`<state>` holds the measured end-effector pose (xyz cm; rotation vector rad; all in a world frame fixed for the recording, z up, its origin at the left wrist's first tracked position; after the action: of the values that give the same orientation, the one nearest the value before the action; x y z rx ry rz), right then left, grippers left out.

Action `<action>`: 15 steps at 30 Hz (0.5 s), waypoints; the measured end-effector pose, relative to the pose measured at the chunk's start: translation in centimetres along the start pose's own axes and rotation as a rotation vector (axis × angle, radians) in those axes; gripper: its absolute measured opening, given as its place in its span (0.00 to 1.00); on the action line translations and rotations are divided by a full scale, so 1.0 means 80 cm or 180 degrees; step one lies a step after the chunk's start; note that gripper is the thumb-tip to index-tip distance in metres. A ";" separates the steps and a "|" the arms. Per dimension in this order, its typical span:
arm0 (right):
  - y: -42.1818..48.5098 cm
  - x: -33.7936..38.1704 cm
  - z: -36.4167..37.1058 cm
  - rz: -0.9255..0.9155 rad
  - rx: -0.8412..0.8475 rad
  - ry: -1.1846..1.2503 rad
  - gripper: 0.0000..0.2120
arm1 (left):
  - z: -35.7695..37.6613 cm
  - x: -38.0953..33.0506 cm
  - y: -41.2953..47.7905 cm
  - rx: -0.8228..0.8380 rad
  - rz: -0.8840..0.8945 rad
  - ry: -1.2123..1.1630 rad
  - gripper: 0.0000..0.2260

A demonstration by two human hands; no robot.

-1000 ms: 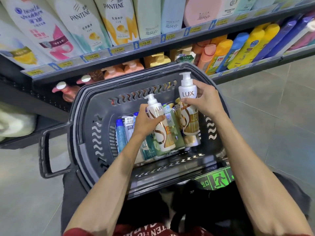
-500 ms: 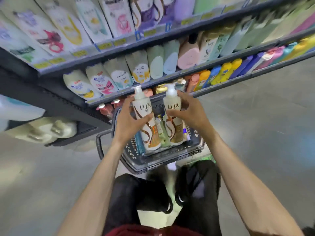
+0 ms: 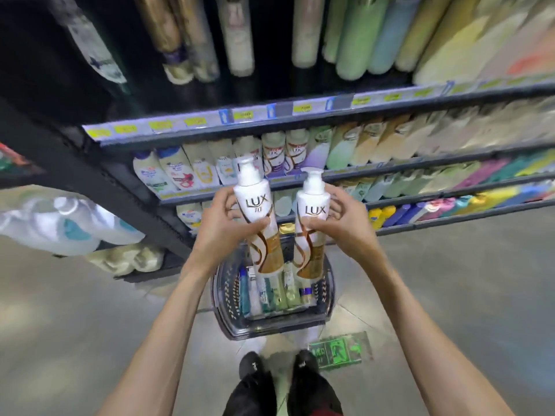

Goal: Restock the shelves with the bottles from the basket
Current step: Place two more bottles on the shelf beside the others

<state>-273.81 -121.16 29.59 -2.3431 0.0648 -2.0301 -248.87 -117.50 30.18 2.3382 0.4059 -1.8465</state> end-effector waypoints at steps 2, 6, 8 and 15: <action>0.006 0.027 -0.011 -0.0122 0.0048 -0.0007 0.35 | -0.002 -0.030 -0.003 -0.0028 0.0123 0.0013 0.30; 0.023 0.073 -0.025 -0.0332 0.0114 0.0054 0.31 | -0.008 -0.086 -0.006 -0.0291 0.0424 0.0074 0.27; 0.031 0.097 -0.028 -0.0487 0.0116 0.0066 0.33 | -0.011 -0.110 -0.004 -0.0403 0.0606 0.0145 0.29; 0.048 0.157 -0.013 -0.0851 0.0076 0.0055 0.30 | -0.033 -0.157 0.006 -0.0577 0.0904 0.0081 0.29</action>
<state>-273.07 -125.76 41.92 -2.4329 -0.2858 -2.1480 -248.98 -118.83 42.97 2.1713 0.2190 -1.5821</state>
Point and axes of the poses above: each hand's wrist, its own y-axis towards the middle knuckle, its own z-axis out of the palm, x = y × z, the point moved 4 cm from there along y, towards the middle knuckle, and after that the axes turned 11 degrees about -x, right-handed, at the moved point
